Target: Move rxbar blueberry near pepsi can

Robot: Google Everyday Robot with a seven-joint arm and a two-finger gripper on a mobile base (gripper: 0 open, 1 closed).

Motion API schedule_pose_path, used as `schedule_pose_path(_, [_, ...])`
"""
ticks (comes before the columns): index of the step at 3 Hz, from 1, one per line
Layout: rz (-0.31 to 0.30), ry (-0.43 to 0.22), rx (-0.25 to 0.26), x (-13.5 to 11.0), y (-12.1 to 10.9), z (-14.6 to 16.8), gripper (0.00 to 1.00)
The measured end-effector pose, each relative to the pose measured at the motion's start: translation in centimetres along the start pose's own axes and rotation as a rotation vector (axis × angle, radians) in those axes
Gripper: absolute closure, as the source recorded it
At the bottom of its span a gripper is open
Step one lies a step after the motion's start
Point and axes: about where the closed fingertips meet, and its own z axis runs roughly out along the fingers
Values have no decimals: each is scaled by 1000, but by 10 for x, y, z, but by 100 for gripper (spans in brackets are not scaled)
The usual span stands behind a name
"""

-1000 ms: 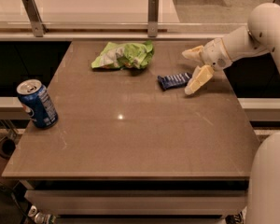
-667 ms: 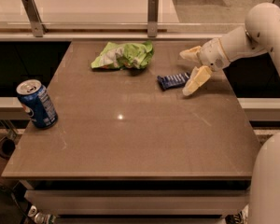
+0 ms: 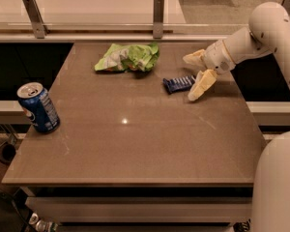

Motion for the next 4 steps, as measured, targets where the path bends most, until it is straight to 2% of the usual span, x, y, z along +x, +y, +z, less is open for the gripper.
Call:
schedule_pose_path(1, [2, 18, -20, 0, 0, 4, 5])
schedule_pose_path(2, [4, 34, -41, 2, -2, 9, 22])
schedule_pose_path(4, [4, 31, -42, 0, -4, 12, 70])
